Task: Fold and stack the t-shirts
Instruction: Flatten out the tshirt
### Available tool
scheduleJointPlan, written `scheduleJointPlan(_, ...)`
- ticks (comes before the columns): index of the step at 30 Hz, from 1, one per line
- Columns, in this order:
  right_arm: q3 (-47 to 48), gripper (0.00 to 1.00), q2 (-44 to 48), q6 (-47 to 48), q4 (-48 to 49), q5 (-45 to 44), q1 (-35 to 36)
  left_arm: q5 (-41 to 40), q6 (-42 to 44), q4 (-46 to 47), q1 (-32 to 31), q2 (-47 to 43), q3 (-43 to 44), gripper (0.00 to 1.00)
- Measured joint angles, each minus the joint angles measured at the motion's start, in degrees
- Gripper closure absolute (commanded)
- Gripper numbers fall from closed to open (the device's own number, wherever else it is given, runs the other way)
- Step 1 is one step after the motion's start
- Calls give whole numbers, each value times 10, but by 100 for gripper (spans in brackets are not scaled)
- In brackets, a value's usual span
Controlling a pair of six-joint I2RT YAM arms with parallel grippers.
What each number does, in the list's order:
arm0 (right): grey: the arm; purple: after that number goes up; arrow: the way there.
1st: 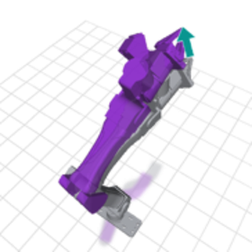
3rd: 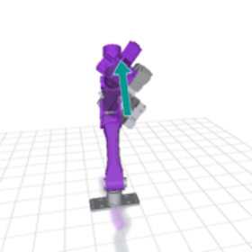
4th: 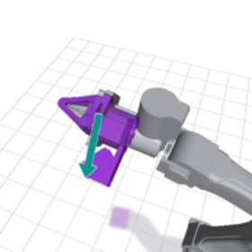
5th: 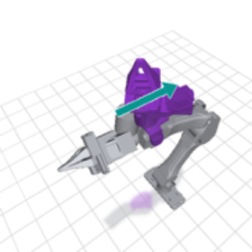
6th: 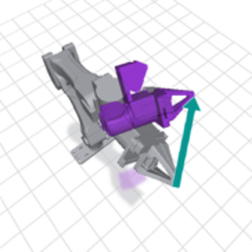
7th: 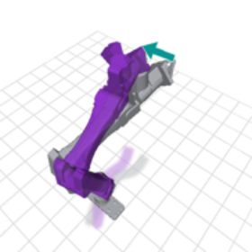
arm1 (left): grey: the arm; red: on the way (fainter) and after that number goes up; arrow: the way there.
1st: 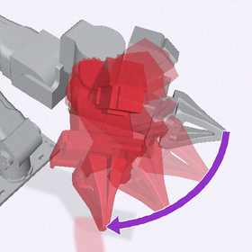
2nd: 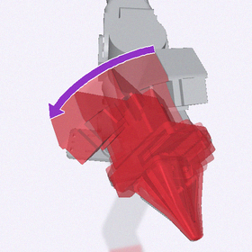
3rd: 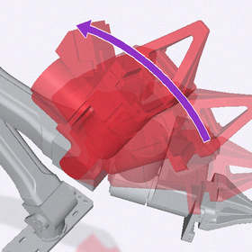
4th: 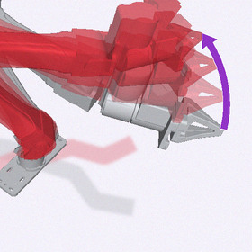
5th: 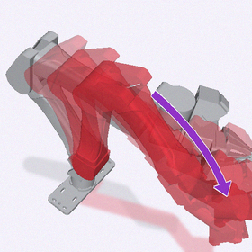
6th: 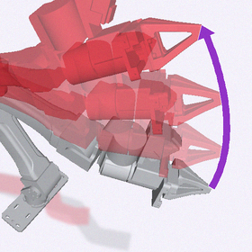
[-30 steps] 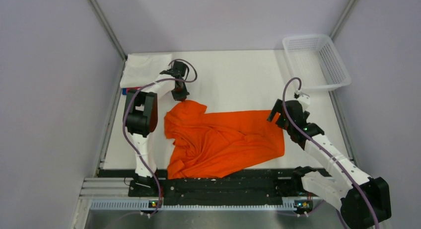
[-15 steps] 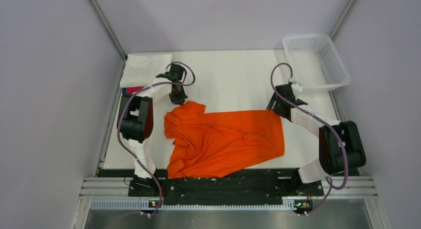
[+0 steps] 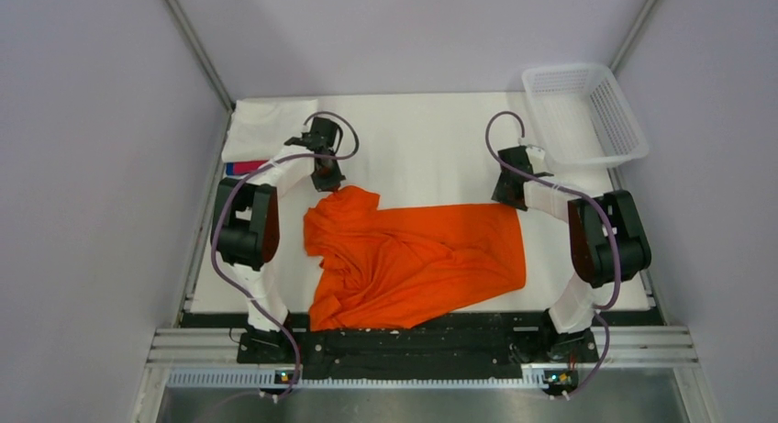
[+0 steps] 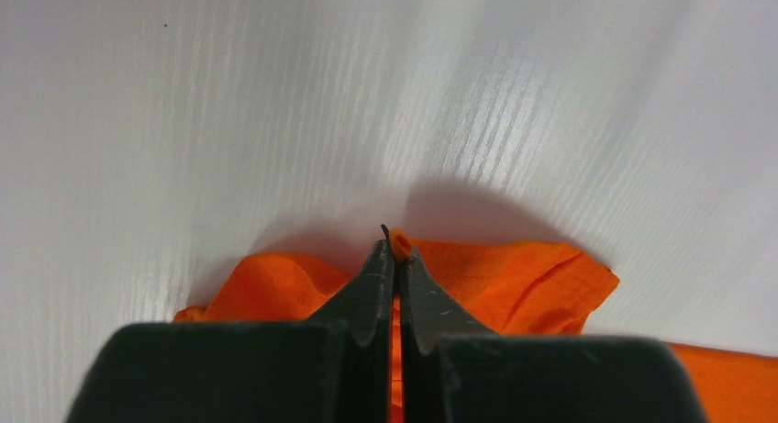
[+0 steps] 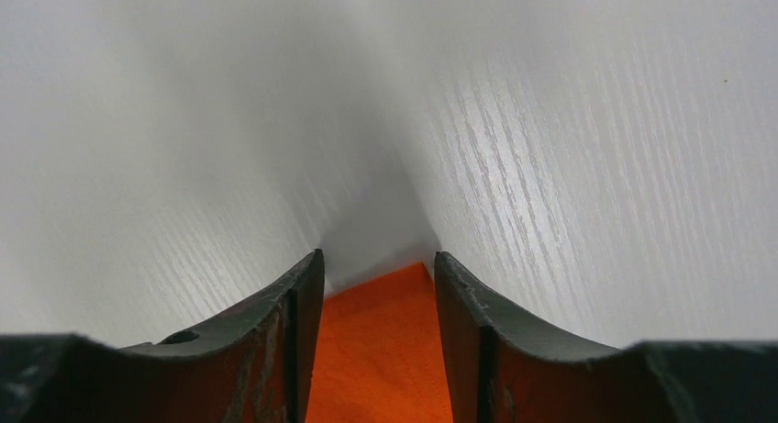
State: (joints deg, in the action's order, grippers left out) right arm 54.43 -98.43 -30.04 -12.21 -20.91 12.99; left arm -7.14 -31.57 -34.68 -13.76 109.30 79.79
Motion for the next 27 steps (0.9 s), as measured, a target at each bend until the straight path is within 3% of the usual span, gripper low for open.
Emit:
scheduleJointPlan(10,0,53,5,-10,-22,2,6,-4,0,0,0,-25,-2,100)
scheduleJointPlan(15,-9,58,14,-21,-28,-3,10,-10,-2,0,0,-31,-7,100)
scheduleJointPlan(17,-19,65,23,-26,-30,-5,12,-11,-3,0,0,-31,-7,100)
scheduleJointPlan(21,-42,100,43,-37,-28,-5,18,-13,-5,0,0,-31,-7,100)
scheduleJointPlan(27,-72,100,75,-45,-20,-4,24,-16,-11,-2,0,-54,-14,100)
